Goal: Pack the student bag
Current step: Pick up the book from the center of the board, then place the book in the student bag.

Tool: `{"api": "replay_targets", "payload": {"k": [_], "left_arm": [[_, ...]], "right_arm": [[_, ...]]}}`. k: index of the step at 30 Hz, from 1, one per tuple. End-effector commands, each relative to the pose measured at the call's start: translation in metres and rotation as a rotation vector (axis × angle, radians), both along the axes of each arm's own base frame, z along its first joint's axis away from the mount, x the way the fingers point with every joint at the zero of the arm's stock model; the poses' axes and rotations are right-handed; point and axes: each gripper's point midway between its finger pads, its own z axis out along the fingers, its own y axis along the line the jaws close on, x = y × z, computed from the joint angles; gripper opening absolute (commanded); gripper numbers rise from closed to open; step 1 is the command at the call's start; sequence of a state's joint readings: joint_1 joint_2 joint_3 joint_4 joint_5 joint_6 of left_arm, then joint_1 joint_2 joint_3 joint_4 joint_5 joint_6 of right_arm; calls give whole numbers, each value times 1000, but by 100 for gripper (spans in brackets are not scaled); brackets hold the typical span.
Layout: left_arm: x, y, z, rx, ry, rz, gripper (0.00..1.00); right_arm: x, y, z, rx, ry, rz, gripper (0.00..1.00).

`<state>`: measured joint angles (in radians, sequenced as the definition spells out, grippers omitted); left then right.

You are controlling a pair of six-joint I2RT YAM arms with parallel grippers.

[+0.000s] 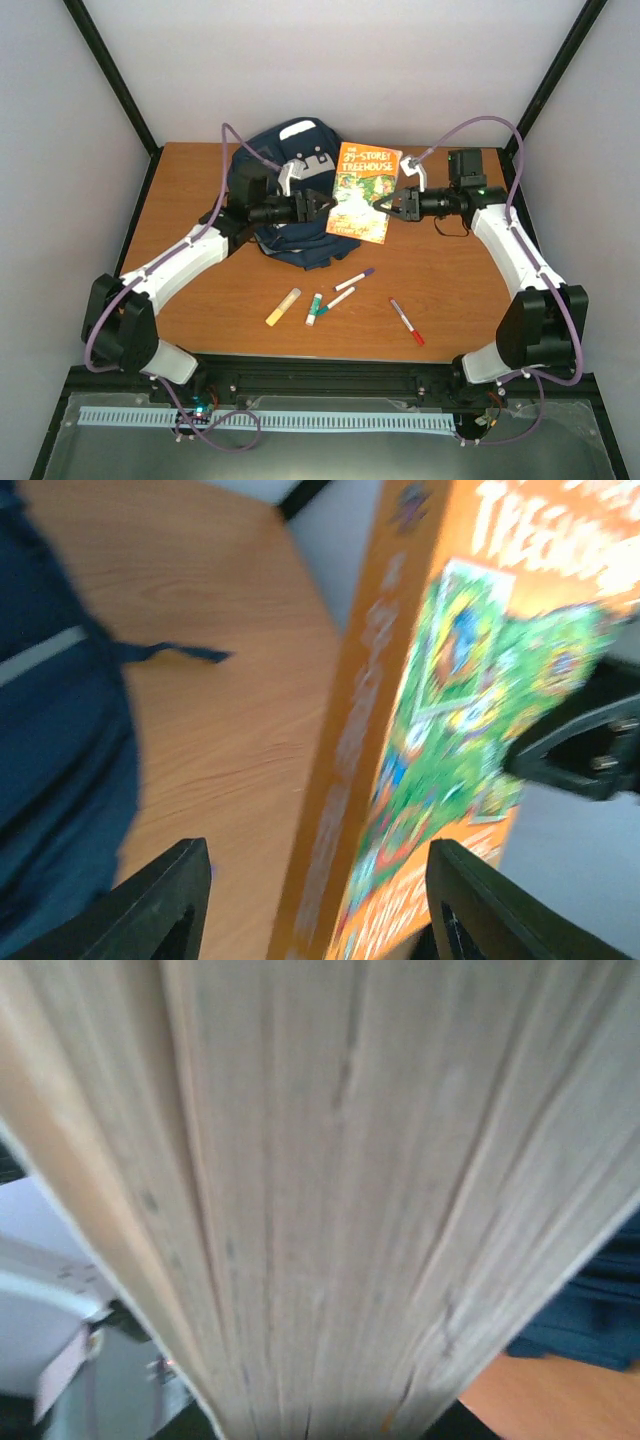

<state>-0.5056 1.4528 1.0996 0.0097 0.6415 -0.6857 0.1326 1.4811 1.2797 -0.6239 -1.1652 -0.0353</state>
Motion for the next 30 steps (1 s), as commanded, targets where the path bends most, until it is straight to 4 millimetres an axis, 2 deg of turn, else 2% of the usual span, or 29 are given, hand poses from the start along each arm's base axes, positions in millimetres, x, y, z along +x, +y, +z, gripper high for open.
{"api": "replay_targets", "payload": {"k": [1,4,8,13,14,17,25,30], "left_arm": [[20,30,-62,344,76,130,60],[23,44,-88,477,99,155,61],[24,56,-103,643,38,186,61],[20,33,-109,909,-141,77,66],[22,28,-105,949,-167,69,67],[23,17,-119,1056,-177,-3,67],[35,-1,-142,1144,-168,-109,64],[48,-8,-156,1180,-151,-108,65]], "right_arm": [[44,-39,-30,-146,-61,-208,3],[56,-72,-65,-258,-46,-333,3],[61,-105,-74,-287,-20,-433,3],[59,-112,-75,-282,-20,-455,3],[59,-113,-74,-281,-22,-458,3],[60,-115,-75,-276,-20,-459,3],[59,-119,-76,-257,4,-475,3],[59,-118,-76,-253,5,-469,3]]}}
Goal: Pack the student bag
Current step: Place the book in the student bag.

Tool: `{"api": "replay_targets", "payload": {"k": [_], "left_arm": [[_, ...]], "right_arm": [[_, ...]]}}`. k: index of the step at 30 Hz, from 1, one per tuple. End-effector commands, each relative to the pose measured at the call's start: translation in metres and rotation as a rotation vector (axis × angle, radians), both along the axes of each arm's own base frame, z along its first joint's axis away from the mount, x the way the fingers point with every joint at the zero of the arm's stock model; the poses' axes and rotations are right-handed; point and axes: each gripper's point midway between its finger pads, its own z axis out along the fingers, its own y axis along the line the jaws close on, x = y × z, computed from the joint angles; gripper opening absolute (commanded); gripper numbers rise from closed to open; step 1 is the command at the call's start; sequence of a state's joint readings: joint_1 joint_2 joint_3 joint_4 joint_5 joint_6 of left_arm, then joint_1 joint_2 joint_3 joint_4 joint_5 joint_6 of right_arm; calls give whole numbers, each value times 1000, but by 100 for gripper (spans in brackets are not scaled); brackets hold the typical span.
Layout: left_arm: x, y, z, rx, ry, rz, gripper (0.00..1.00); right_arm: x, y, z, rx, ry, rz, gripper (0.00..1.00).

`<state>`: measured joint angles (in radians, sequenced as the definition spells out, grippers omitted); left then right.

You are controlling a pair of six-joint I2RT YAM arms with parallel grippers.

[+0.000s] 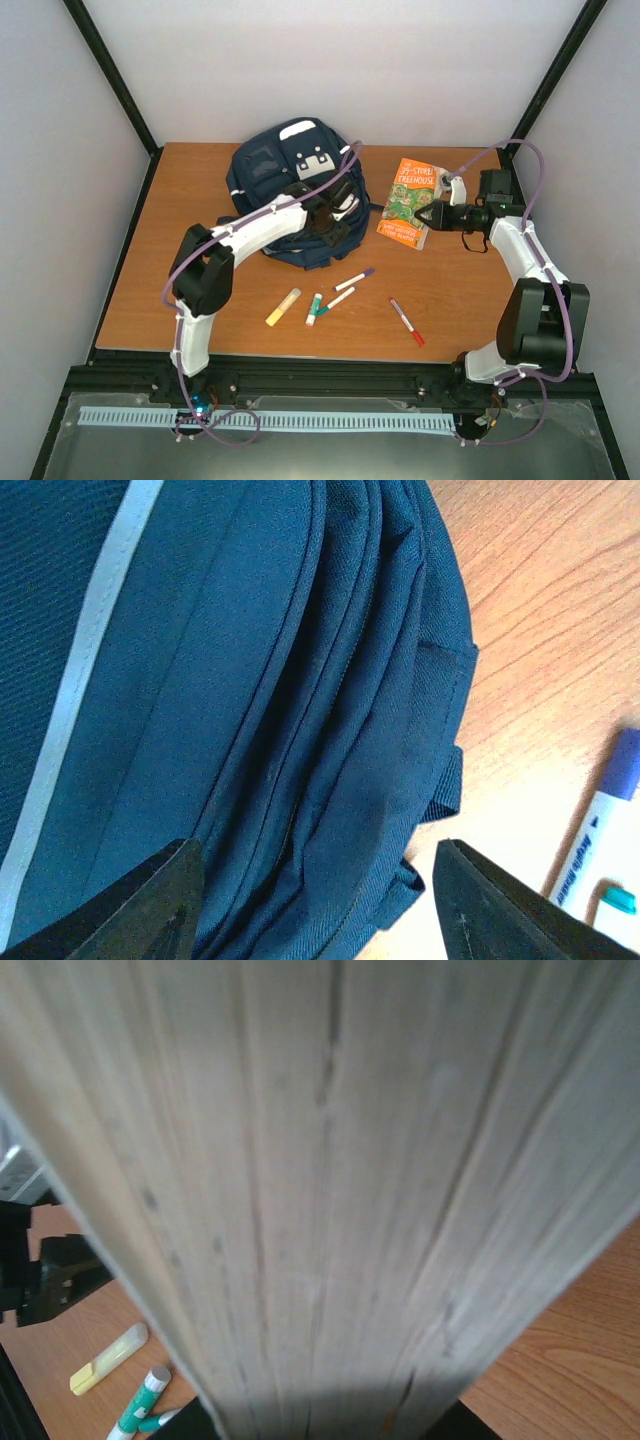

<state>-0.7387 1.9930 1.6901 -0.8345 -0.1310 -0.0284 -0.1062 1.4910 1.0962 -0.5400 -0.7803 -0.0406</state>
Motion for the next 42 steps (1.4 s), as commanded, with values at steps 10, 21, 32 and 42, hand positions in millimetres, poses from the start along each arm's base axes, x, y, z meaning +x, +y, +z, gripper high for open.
{"api": "replay_targets", "payload": {"k": [10,21,32,42], "left_arm": [[22,-10,-25,96,13,-20,51],[25,-12,-7,65,-23,-19,2],[26,-5,99,-91,-216,39,1],[20,19,157,-178,-375,127,1]], "right_arm": [[4,3,24,34,-89,29,3],[5,1,23,32,-82,18,3],[-9,16,42,146,-9,60,3],[-55,73,21,292,279,267,3]]}}
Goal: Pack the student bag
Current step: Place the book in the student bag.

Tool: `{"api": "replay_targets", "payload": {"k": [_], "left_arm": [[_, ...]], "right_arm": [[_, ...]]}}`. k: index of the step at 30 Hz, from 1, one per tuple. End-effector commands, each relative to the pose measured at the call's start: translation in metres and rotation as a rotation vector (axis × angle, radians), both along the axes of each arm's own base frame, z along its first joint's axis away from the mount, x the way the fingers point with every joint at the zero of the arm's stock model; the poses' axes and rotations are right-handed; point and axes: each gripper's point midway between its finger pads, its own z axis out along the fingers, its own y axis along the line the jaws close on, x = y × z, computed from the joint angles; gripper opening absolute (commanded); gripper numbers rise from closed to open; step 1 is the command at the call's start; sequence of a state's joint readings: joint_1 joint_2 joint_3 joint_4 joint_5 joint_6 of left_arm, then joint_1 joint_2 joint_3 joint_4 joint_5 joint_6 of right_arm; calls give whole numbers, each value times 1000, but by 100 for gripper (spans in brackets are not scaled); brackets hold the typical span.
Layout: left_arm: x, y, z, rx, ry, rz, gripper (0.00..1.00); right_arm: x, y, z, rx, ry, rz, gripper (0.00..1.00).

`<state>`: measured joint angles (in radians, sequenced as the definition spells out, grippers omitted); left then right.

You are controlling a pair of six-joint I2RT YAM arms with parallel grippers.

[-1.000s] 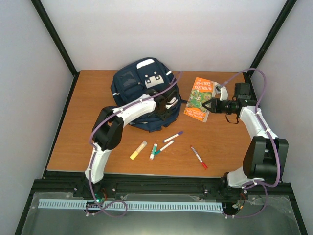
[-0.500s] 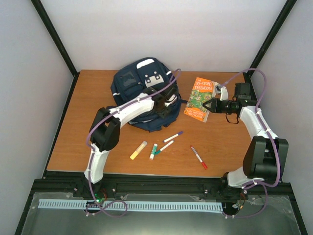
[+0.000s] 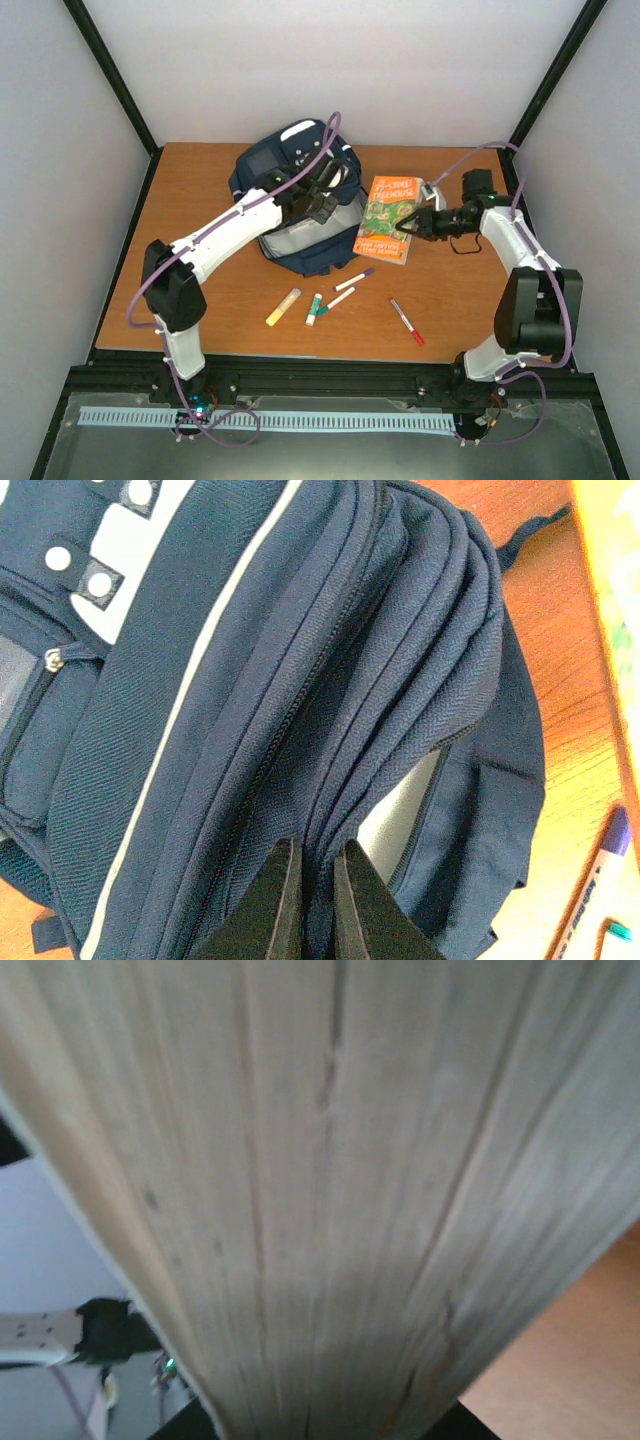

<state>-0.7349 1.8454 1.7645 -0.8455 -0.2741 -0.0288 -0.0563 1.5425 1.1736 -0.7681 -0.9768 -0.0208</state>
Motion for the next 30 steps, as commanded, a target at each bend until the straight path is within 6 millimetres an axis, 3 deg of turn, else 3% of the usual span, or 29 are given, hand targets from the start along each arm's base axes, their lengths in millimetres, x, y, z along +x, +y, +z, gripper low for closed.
{"api": "replay_targets", "payload": {"k": [1,7,12,19,24,30], "left_arm": [[0,3,64,-133,-154,40,1],[0,23,68,-114,-199,86,1],[3,30,71,-129,-203,108,1],[4,42,85,-186,-240,145,1],[8,48,84,-202,-231,161,1],[8,48,87,-224,-230,154,1]], "right_arm": [[-25,39,9,114,88,149,3],[-54,91,-4,112,134,318,3],[-65,123,-11,164,195,428,3],[-49,144,-26,190,269,438,3],[-40,159,-36,181,293,460,3],[-11,170,-41,194,294,433,3]]}}
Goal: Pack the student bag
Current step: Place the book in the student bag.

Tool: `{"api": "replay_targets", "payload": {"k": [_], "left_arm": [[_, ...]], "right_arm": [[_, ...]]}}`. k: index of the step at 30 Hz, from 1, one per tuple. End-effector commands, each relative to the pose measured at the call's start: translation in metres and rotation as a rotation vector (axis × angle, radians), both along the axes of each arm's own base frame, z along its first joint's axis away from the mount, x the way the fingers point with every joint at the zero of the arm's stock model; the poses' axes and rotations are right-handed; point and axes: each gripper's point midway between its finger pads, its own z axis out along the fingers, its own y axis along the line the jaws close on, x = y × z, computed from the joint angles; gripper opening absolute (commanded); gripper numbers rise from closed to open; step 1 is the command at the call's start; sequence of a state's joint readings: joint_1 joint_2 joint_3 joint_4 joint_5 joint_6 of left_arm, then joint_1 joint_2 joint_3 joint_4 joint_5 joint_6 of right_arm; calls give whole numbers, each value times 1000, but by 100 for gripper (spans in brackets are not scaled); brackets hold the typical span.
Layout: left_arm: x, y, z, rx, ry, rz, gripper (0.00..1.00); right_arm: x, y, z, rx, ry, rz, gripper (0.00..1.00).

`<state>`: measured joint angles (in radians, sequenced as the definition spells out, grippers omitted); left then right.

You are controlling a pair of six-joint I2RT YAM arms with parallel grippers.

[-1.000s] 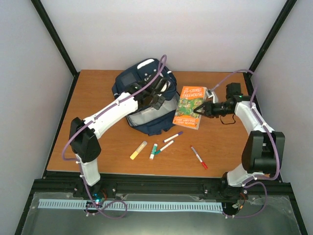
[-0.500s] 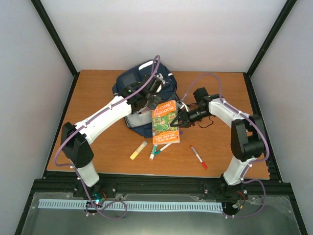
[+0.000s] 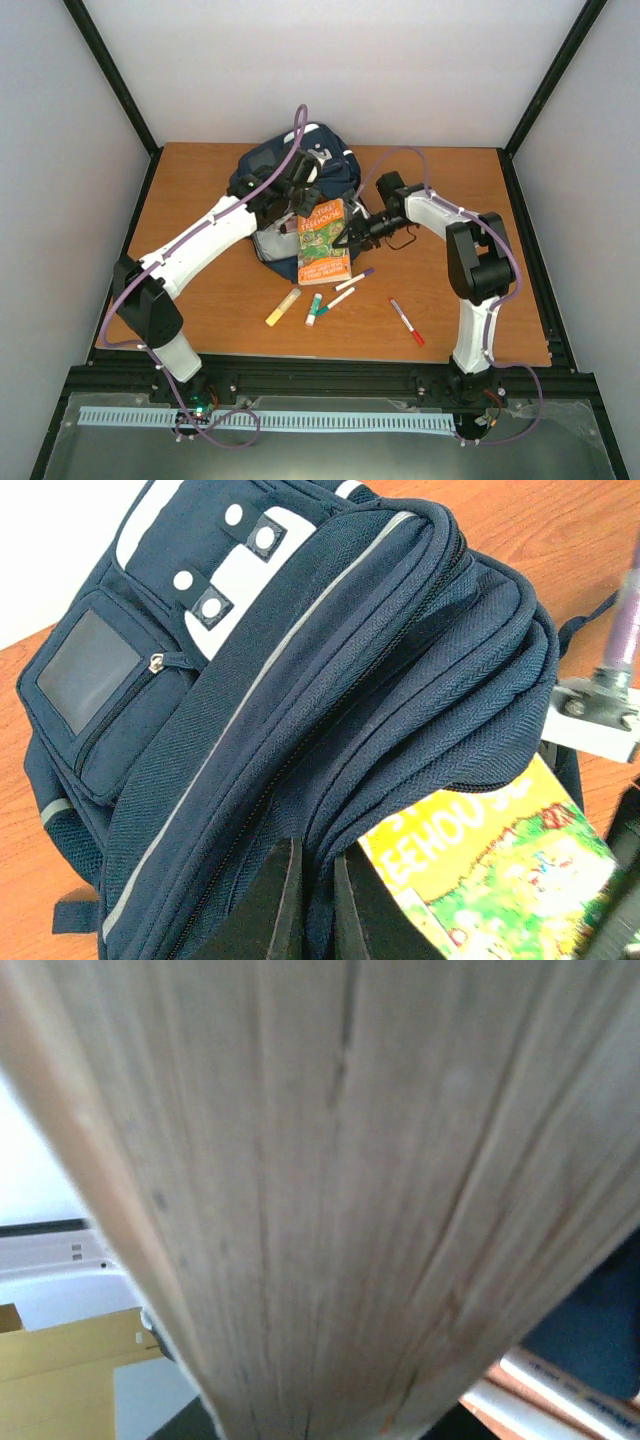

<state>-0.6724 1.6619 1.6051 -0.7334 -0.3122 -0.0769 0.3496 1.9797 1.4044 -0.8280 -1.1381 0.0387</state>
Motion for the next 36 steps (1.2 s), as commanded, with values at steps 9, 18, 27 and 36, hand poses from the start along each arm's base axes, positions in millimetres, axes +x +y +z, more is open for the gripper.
{"api": "replay_targets", "payload": {"k": [9,18,27,36], "left_arm": [[6,3,50,-135,-116,27,1],[7,7,53,-156,-113,29,1],[7,7,50,-154,-107,32,1],[7,7,50,-158,-103,30,1]], "right_arm": [[69,25,-9,-18,-71,-52,4],[79,27,-35,-77,-51,-28,13],[80,26,-31,-105,-93,-24,40],[77,-5,-6,-219,-284,-55,65]]}}
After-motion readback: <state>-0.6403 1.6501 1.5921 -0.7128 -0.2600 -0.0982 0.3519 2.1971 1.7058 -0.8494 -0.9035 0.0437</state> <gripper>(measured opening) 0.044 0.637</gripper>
